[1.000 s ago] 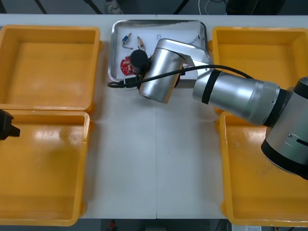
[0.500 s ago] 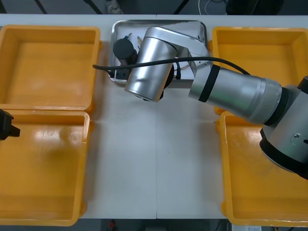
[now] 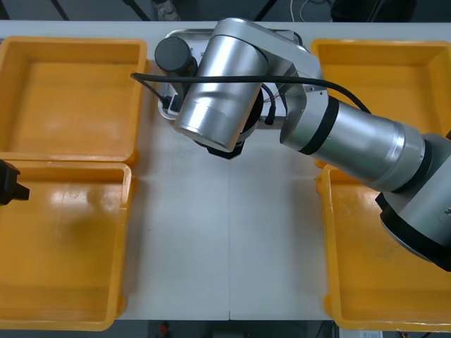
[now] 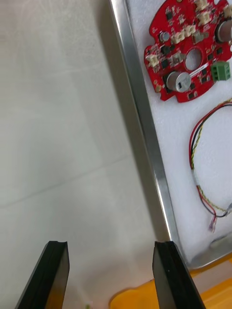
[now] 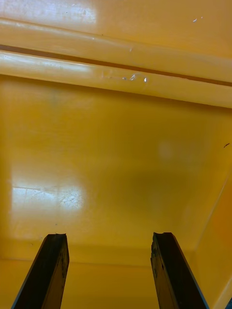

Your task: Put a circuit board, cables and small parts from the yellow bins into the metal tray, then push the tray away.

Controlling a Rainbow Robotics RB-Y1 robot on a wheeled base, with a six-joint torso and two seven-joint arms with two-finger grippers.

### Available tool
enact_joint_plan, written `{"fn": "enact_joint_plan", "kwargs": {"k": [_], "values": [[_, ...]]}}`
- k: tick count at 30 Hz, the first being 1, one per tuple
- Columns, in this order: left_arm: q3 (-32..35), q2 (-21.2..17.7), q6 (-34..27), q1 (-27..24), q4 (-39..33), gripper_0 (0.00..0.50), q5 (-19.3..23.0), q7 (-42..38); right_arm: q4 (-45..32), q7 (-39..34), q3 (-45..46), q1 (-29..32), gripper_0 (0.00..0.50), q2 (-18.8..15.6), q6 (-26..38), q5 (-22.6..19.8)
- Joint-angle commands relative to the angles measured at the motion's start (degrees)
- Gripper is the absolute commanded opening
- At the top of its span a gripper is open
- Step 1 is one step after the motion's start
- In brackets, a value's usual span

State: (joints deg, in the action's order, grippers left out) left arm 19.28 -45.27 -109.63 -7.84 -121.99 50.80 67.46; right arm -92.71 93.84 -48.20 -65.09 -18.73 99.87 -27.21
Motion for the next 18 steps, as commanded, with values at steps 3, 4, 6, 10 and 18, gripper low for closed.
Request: {"fn": "enact_joint_plan", "kwargs": {"k": [3,4,6,10,18], "values": [[1.5,-2.1,-0.4,1.0,-1.7,0.5,0.4,6.1,-10.9,-6.2,10.4,6.6,0.5,-2.3,10.1,-0.2],[1.5,-2.1,-0.4,1.0,-1.7,0.5,0.4,6.1,-13.0,-7.6,11.9,7.9,0.5,-2.6,10.1,-0.3],[1.5,-2.1,-0.4,1.0,-1.7,0.5,0.4,6.1,-16.2,-9.8,14.4,10.3,0.5,-3.0,10.1,-0.3],[1.5,-2.1,-0.4,1.0,-1.7,0.5,0.4,6.1,-22.3,-13.5,20.4,16.2,0.5,-4.5,10.1,-0.3],[1.5,-2.1,-0.4,1.0,-1.7,0.5,0.4,6.1,-27.8,-14.9,33.4,24.7,0.5,-9.5,10.1,-8.5]]}}
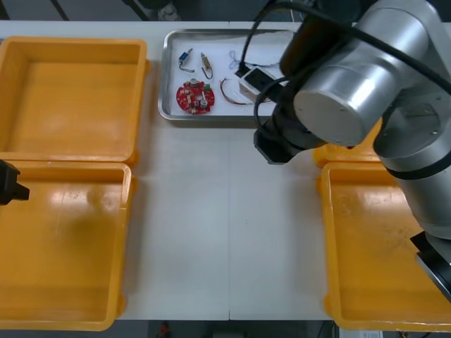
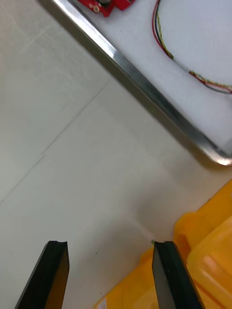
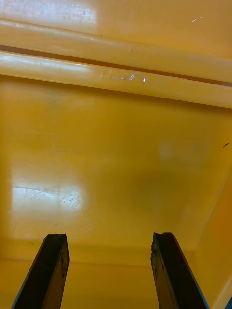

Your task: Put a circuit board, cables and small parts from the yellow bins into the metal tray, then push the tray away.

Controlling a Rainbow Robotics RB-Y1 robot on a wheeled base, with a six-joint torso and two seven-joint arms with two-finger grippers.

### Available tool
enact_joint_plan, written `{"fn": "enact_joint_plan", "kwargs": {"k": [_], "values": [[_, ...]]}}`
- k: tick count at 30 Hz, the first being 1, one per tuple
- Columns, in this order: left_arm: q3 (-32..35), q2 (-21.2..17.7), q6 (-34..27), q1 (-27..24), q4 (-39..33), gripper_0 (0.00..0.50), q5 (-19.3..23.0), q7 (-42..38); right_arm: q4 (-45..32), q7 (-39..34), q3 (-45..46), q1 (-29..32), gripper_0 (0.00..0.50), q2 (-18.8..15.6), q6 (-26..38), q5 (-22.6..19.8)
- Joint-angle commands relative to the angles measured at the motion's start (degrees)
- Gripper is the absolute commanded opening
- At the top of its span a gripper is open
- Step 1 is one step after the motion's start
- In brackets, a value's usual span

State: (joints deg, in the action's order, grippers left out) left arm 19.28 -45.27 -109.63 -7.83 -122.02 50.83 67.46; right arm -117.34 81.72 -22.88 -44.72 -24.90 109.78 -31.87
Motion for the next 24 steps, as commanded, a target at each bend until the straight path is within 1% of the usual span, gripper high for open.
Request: {"fn": "enact_joint_plan", "kwargs": {"k": [1,6,8,15,17,21,24], "values": [[1.5,-2.1,-0.4,1.0,-1.6,0.5,0.4,6.1,-4.0,-3.1,10.7,5.8,0.5,-3.8,0.2,-5.0],[1.5,-2.1,-0.4,1.0,-1.6,0.5,0.4,6.1,-6.3,-3.4,17.7,9.6,0.5,-6.9,0.2,-8.2],[1.5,-2.1,-0.4,1.0,-1.6,0.5,0.4,6.1,-7.7,-3.7,20.4,12.0,0.5,-9.4,0.2,-10.8],[1.5,-2.1,-0.4,1.0,-1.6,0.5,0.4,6.1,-9.9,-3.9,30.8,19.7,0.5,-12.0,0.2,-15.6],[1.5,-2.1,-0.4,1.0,-1.6,0.5,0.4,6.1,-10.9,-4.0,34.3,22.6,0.5,-13.2,0.2,-17.2],[1.5,-2.1,-0.4,1.0,-1.6,0.5,0.4,6.1,-13.6,-4.0,39.2,27.9,0.5,-15.9,0.2,-18.0],[1.5,-2.1,-0.4,1.0,-1.6,0.5,0.4,6.1,-14.5,-4.1,41.7,31.2,0.5,-17.0,0.2,-18.2]]}}
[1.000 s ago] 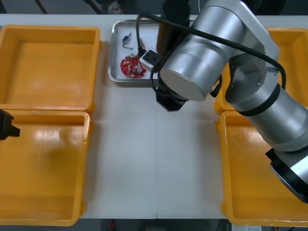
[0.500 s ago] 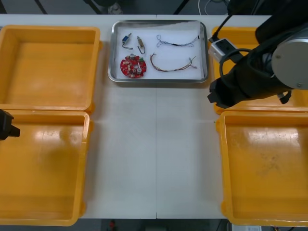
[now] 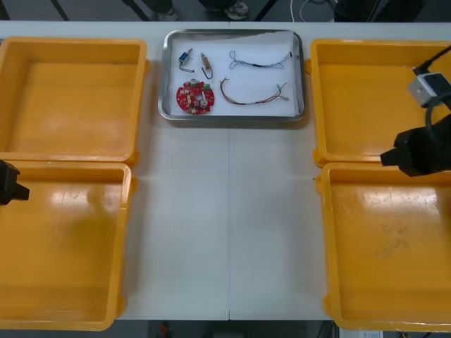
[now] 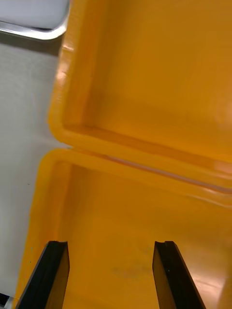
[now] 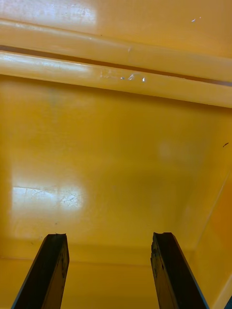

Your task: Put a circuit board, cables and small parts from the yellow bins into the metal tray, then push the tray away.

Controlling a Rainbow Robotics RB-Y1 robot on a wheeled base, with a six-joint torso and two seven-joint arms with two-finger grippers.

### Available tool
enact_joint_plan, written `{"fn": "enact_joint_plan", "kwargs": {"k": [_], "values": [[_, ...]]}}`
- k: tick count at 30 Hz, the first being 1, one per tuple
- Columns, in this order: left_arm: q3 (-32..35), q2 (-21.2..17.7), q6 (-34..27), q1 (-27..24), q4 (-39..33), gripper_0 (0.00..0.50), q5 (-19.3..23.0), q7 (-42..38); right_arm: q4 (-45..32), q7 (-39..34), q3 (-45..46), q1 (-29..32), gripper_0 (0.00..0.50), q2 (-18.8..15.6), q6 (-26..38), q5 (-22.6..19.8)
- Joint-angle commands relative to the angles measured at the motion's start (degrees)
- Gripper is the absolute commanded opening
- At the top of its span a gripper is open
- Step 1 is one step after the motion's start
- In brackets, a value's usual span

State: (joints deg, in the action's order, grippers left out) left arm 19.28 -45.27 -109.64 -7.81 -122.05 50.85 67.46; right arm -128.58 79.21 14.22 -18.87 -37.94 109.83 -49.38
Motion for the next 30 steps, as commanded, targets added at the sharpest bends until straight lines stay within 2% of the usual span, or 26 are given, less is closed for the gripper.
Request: {"fn": "enact_joint_plan", "kwargs": {"k": [1,6,12,20,30], "values": [[1.5,-2.1,-0.4,1.0,-1.6,0.5,0.4,6.1,-3.3,-1.6,5.0,5.9,0.5,-4.1,0.2,-0.7],[1.5,-2.1,-0.4,1.0,-1.6,0.5,0.4,6.1,-3.3,-1.9,8.4,11.3,0.5,-4.5,0.2,-0.9],[1.5,-2.1,-0.4,1.0,-1.6,0.5,0.4,6.1,-3.3,-2.6,11.3,15.0,0.5,-4.6,0.2,-0.1],[1.5,-2.1,-0.4,1.0,-1.6,0.5,0.4,6.1,-3.3,-3.7,11.3,15.5,0.5,-5.1,0.2,1.4],[1.5,-2.1,-0.4,1.0,-1.6,0.5,0.4,6.1,-3.3,-6.0,11.1,15.3,0.5,-5.1,0.2,1.2]]}}
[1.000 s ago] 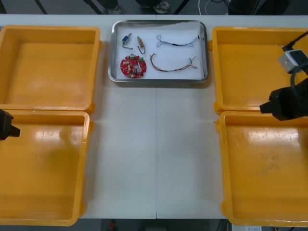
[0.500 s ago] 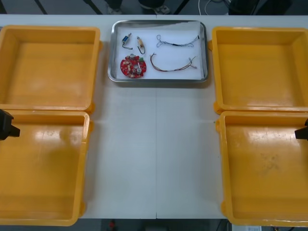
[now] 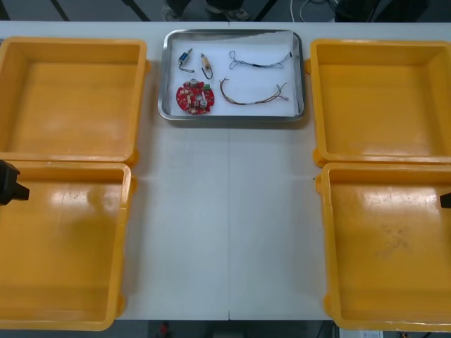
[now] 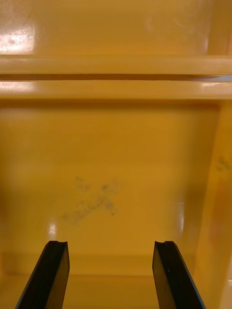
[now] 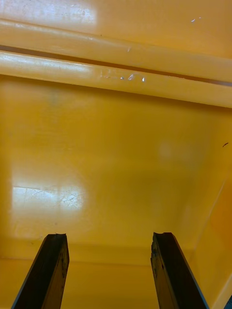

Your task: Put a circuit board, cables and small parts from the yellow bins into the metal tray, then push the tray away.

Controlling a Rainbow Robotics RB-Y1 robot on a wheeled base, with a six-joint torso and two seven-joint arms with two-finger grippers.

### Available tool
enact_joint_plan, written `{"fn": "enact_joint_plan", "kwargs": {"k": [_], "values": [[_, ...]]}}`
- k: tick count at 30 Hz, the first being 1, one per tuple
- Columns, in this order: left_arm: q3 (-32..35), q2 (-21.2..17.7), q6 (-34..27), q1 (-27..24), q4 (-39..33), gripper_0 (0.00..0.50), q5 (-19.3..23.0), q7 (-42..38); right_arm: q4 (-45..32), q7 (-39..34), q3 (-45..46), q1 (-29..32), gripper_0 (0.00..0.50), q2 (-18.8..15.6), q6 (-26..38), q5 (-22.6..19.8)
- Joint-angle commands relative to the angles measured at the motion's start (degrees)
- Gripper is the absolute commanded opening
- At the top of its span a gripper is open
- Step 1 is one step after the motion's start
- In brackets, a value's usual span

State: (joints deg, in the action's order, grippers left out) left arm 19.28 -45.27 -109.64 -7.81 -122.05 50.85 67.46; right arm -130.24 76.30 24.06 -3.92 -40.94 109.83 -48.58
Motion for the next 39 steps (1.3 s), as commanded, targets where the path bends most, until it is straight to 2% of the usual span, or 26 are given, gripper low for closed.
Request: {"fn": "enact_joint_plan", "kwargs": {"k": [1,7,39], "values": [[1.5,-2.1,-0.4,1.0,-1.6,0.5,0.4,6.1,-1.6,-4.5,1.3,0.3,0.5,-2.1,0.2,0.1],[1.5,-2.1,-0.4,1.0,-1.6,0.5,0.4,6.1,-1.7,-8.6,-0.3,-0.1,0.5,-2.1,0.2,-0.9],[1.5,-2.1,-0.4,1.0,-1.6,0.5,0.4,6.1,-1.6,-8.5,-0.6,0.0,0.5,-2.1,0.2,-1.4]]}}
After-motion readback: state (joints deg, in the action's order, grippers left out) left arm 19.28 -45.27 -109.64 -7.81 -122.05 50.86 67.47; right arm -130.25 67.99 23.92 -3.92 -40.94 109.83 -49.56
